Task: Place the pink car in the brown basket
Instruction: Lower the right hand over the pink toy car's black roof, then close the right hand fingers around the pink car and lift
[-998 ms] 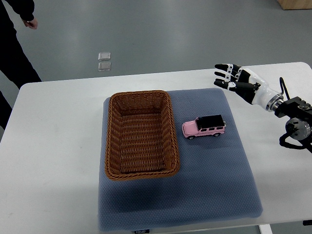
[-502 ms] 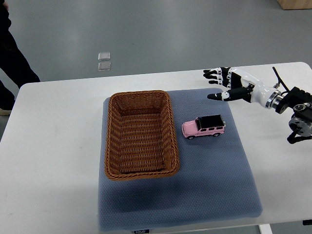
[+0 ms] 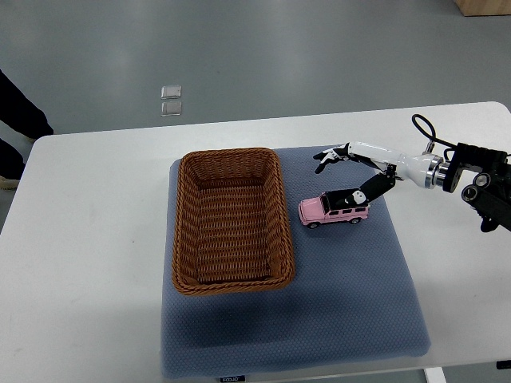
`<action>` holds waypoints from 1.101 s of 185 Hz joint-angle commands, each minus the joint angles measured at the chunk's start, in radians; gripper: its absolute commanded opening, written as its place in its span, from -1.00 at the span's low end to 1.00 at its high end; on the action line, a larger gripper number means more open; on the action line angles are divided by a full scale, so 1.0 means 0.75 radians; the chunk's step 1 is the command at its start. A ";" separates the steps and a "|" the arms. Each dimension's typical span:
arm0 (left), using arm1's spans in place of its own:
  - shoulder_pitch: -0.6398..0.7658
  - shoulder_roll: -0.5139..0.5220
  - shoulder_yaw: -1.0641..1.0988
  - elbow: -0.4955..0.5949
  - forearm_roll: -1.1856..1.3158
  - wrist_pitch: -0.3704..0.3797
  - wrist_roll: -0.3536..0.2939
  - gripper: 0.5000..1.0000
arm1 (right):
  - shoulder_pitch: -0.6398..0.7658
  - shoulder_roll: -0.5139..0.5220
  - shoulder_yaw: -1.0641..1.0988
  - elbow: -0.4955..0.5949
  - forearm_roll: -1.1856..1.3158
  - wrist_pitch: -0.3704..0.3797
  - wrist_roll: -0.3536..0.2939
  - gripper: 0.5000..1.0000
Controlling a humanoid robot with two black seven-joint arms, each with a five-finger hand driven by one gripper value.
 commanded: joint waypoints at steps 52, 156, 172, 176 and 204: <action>0.000 0.000 0.000 0.000 0.000 0.000 0.000 1.00 | 0.036 0.002 -0.210 -0.002 -0.167 -0.178 0.012 0.65; 0.000 0.000 0.002 0.002 0.000 0.000 0.000 1.00 | 0.060 0.002 -0.298 -0.004 -0.165 -0.299 0.004 -1.00; -0.002 0.000 0.002 0.002 0.000 0.000 0.000 1.00 | 0.060 0.004 -0.298 -0.004 -0.165 -0.299 0.002 -1.00; -0.002 0.000 0.002 0.002 0.000 0.000 0.000 1.00 | 0.060 0.004 -0.298 -0.004 -0.165 -0.299 0.002 -1.00; 0.000 0.000 0.002 0.002 0.000 0.000 0.000 1.00 | 0.062 -0.008 -0.290 -0.004 -0.152 -0.313 0.006 -1.00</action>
